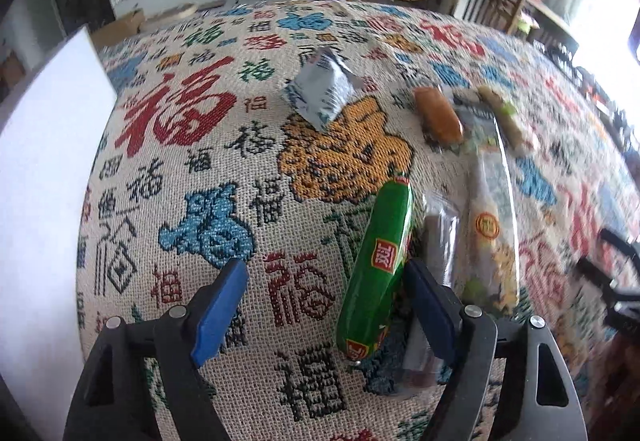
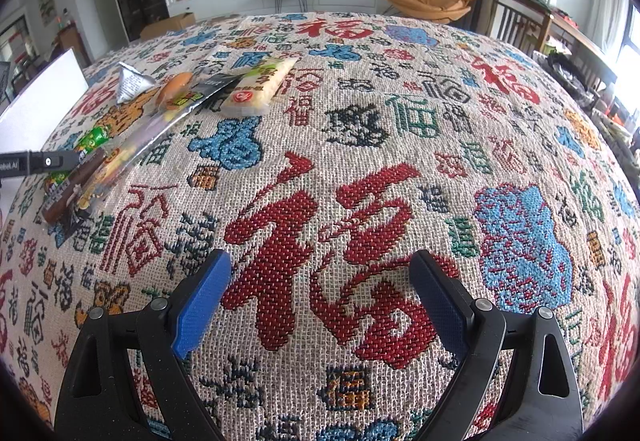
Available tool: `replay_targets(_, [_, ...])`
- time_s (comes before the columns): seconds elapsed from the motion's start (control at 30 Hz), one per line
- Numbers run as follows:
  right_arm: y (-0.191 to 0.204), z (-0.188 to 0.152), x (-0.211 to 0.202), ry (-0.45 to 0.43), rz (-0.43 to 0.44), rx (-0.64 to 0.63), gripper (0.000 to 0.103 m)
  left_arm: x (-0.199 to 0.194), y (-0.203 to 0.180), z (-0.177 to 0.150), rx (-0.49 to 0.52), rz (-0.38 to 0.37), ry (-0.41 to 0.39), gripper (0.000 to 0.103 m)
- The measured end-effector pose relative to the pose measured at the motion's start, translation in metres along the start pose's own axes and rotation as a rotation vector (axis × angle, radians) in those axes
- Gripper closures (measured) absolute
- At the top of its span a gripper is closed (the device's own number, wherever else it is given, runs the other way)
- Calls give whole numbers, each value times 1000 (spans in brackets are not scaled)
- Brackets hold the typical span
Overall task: Organize snacks
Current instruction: 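Reach the left gripper to the green sausage and grasp it, then lift the green sausage off the bed with the left gripper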
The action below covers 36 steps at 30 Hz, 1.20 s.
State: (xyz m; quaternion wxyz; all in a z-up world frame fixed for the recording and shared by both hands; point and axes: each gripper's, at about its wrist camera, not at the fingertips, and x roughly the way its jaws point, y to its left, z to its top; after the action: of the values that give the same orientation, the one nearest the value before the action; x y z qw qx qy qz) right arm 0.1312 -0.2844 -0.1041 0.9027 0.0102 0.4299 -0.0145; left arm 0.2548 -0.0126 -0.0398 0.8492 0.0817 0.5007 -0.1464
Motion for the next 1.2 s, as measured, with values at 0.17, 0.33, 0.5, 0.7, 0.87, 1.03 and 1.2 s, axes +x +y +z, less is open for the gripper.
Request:
replay_targets(0.17, [0, 0, 0, 0, 0, 0, 10, -5, -6, 4, -15, -18, -54, 80])
replay_targets(0.33, [0, 0, 0, 0, 0, 0, 10, -18, 19, -19, -181, -38, -77, 80])
replay_targets(0.5, [0, 0, 0, 0, 0, 0, 10, -49, 29, -74, -254, 29, -86, 80])
replay_targets(0.7, [0, 0, 0, 0, 0, 1, 10, -61, 36, -105, -255, 25, -130, 50])
replay_targets(0.87, [0, 0, 0, 1, 2, 2, 10, -49, 42, -101, -215, 148, -156, 21])
replay_targets(1.03, [2, 1, 0, 7, 5, -7, 10, -47, 46, -102, -209, 128, -146, 13])
replay_targets(1.2, [27, 22, -3, 90, 215, 113, 11, -42, 44, -99, -200, 133, -123, 0])
